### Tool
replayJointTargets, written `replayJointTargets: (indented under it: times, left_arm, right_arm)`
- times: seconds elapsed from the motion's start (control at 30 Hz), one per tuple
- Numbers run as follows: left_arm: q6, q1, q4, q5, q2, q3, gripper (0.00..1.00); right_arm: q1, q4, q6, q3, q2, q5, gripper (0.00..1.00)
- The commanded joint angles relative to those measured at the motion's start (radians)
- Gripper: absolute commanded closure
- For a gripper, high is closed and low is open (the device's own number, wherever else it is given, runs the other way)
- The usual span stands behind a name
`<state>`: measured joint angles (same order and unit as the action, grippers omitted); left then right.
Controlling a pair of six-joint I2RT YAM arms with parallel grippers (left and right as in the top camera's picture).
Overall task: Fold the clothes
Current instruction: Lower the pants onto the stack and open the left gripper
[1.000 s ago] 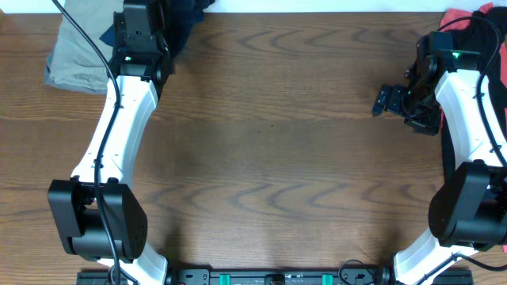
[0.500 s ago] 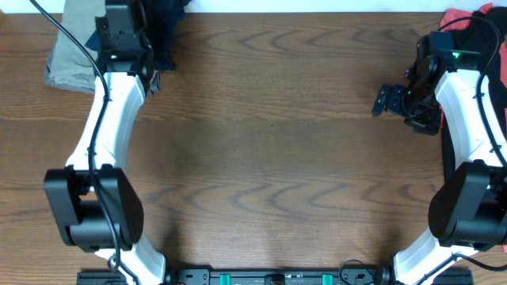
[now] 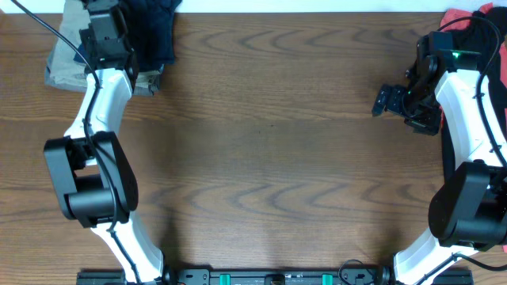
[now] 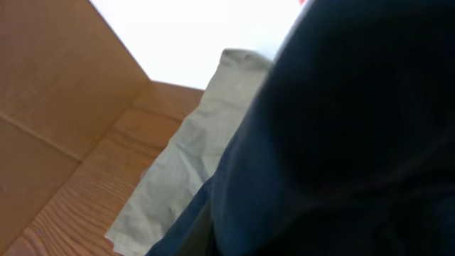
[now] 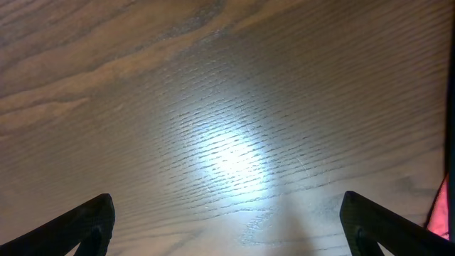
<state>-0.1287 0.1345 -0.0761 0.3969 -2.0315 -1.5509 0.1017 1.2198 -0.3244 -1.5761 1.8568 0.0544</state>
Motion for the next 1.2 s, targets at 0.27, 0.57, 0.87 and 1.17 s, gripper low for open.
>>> replayJointTargets:
  times: [0.27, 0.57, 0.87, 1.17]
  left_arm:
    - [0.014, 0.081, -0.053, 0.015, -0.039, -0.028, 0.42]
    - [0.011, 0.066, -0.030, 0.016, -0.004, -0.028, 0.00]
    - [0.012, -0.017, 0.131, 0.015, 0.125, -0.028, 0.02]
    - [0.189, -0.129, 0.638, -0.155, 0.319, -0.027, 0.02]
  right_arm:
    - [0.010, 0.003, 0.015, -0.006, -0.006, -0.005, 0.01]
    - [0.008, 0.003, 0.015, -0.006, -0.006, -0.005, 0.01]
    - [0.008, 0.003, 0.015, -0.006, -0.006, -0.005, 0.01]
    - [0.008, 0.003, 0.015, -0.006, -0.006, -0.005, 0.01]
